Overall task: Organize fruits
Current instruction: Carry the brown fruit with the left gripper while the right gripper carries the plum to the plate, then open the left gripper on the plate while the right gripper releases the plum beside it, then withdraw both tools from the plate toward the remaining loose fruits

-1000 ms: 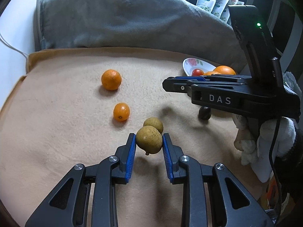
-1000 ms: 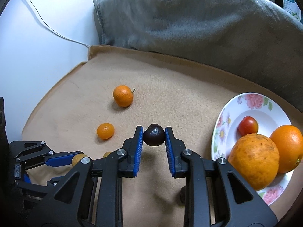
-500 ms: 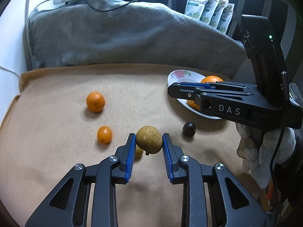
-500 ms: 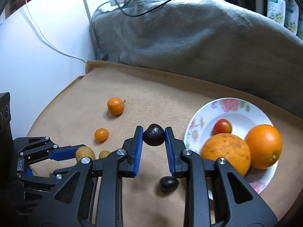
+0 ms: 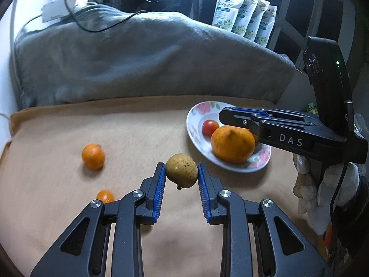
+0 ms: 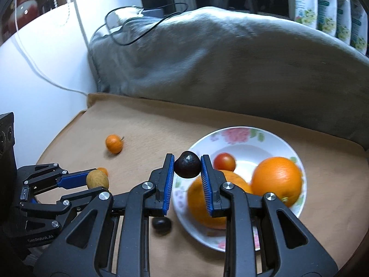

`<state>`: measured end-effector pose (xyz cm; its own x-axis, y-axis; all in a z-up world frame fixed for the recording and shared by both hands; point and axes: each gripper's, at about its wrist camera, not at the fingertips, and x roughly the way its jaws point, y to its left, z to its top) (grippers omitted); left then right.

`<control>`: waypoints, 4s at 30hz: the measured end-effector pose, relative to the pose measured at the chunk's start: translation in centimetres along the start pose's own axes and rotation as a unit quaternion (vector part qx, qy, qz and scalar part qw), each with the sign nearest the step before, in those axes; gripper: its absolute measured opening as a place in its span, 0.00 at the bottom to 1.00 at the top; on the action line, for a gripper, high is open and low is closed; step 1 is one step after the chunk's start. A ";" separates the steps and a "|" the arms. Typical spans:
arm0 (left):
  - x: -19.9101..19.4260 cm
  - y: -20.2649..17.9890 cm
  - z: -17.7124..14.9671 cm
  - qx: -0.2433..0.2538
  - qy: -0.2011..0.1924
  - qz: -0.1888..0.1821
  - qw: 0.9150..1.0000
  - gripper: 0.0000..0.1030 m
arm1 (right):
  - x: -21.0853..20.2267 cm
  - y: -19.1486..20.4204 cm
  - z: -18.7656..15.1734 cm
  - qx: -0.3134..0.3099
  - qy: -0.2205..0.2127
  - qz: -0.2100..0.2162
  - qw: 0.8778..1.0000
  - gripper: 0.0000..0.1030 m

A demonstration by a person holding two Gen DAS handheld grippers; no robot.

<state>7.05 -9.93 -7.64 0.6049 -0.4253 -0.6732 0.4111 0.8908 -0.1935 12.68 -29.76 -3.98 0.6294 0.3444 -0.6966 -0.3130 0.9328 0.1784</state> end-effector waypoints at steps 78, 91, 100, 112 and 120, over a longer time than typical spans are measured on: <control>6.4 -3.9 6.0 0.045 -0.002 -0.002 0.999 0.72 | 0.1 -7.3 1.4 0.060 -0.036 -0.057 0.996 0.96; 4.2 -3.7 5.5 0.039 -0.011 0.012 0.999 0.72 | -2.8 -6.0 0.3 0.057 -0.055 -0.061 0.995 0.97; 1.5 -2.3 4.6 0.024 -0.024 0.023 0.999 0.72 | -4.4 -3.4 -0.9 0.034 -0.055 -0.058 0.996 0.97; -2.0 2.2 1.8 -0.001 -0.026 0.064 0.998 0.72 | -8.1 -1.5 -1.7 0.044 -0.090 -0.039 0.994 0.97; -4.3 7.0 -0.2 -0.043 -0.027 0.097 0.994 0.72 | -8.6 0.3 -2.5 0.028 -0.090 -0.029 0.995 0.97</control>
<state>7.21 -1.80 -6.24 0.7041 -0.2492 -0.6649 0.2239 0.9665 -0.1252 5.36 -32.72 0.32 0.7638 0.2995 -0.5717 -0.2366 0.9541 0.1836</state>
